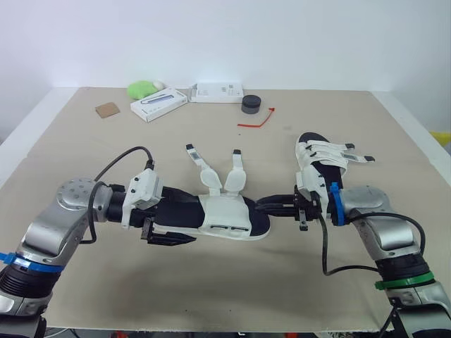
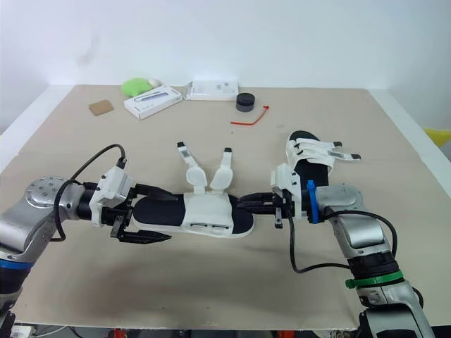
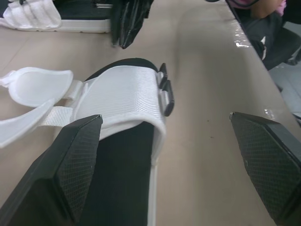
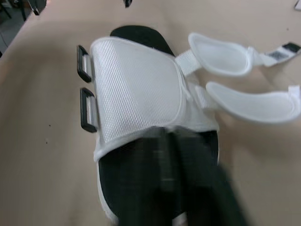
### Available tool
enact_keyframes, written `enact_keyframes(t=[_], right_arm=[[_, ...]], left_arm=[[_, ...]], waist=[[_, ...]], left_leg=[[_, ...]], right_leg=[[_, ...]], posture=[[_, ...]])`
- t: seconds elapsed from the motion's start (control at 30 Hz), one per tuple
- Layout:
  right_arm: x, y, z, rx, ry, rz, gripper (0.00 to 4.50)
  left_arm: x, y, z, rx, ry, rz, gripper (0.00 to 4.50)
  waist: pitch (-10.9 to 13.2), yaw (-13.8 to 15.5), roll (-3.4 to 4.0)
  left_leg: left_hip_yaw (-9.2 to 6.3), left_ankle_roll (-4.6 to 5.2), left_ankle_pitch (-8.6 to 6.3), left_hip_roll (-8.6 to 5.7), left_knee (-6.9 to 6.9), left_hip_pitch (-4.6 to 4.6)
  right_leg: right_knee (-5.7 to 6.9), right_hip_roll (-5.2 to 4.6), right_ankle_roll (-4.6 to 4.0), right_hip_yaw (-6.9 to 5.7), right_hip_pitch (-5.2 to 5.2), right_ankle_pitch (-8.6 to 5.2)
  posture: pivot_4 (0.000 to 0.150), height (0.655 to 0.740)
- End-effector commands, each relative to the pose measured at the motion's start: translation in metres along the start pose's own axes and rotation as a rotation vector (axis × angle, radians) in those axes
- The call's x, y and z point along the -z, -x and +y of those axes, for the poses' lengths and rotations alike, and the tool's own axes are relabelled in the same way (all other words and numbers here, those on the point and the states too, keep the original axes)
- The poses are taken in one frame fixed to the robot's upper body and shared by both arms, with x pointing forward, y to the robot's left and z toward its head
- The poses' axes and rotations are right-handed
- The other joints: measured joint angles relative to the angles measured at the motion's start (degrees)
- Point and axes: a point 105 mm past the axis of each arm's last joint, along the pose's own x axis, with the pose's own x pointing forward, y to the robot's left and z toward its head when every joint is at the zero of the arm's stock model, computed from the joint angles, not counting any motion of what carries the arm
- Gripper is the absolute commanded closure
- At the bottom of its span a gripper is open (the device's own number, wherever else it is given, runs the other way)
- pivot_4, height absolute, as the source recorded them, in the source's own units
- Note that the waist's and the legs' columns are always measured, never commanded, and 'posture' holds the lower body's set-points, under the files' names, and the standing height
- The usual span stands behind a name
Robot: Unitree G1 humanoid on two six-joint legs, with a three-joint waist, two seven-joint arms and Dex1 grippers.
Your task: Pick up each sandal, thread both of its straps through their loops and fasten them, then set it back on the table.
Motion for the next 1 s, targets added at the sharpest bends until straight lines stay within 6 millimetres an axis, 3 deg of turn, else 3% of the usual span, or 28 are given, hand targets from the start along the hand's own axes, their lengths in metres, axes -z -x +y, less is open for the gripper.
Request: enact_keyframes(t=[0.03,0.67,0.83,1.0], right_arm=[[-0.002,-0.005,0.005,-0.007,0.035,0.021,4.47],[0.009,-0.022,0.005,-0.015,0.057,0.099,4.47],[0.016,-0.02,0.007,-0.032,0.11,0.136,4.47],[0.006,-0.025,0.008,-0.04,0.136,0.094,4.47]], left_arm=[[-0.007,0.002,0.004,-0.026,-0.046,-0.007,0.0],[-0.004,-0.009,0.004,-0.032,-0.041,-0.009,0.0],[-0.014,-0.011,0.024,-0.141,0.079,-0.109,0.0],[-0.016,-0.001,0.05,-0.264,0.242,-0.152,0.0]], waist=[[0.0,0.02,0.0],[0.0,0.02,0.0],[0.0,0.03,-0.03],[0.0,0.02,-0.03]], left_leg=[[-0.01,0.0,0.0,0.0,0.0,0.0],[-0.03,-0.01,0.0,-0.01,0.0,-0.01],[-0.04,-0.01,0.0,-0.02,0.02,-0.03],[-0.07,-0.01,0.0,0.0,0.08,-0.01]], right_leg=[[0.0,0.01,0.0,0.0,0.0,-0.01],[0.01,0.03,-0.01,0.03,0.0,-0.02],[0.01,0.02,0.0,0.04,0.01,-0.02],[0.03,0.04,0.01,0.03,0.04,-0.01]], posture=[[0.15,0.74],[0.15,0.74],[0.15,0.74],[0.15,0.74]])
